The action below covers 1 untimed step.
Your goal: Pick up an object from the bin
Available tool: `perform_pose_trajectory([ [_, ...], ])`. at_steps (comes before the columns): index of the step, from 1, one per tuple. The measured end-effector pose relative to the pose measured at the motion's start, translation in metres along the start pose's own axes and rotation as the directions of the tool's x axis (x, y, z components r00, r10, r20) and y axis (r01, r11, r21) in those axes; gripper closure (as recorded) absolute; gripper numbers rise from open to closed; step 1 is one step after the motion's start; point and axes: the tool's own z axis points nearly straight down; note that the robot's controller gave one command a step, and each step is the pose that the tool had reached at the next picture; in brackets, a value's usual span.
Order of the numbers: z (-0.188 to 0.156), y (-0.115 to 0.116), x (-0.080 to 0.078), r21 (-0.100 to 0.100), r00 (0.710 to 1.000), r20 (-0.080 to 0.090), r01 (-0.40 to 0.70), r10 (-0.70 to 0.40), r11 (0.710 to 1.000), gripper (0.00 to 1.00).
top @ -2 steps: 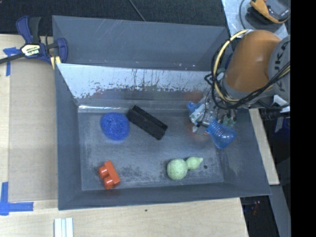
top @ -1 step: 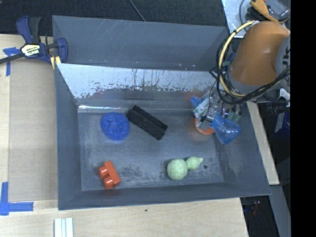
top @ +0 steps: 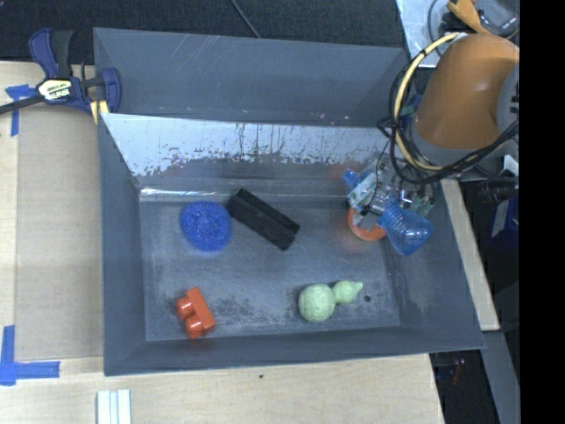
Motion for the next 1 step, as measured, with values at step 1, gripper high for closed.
perform_pose_trajectory([
  [1,-0.0168,-0.0003,-0.0006,0.0,1.0,0.001,0.001,-0.001,1.0,1.0],
])
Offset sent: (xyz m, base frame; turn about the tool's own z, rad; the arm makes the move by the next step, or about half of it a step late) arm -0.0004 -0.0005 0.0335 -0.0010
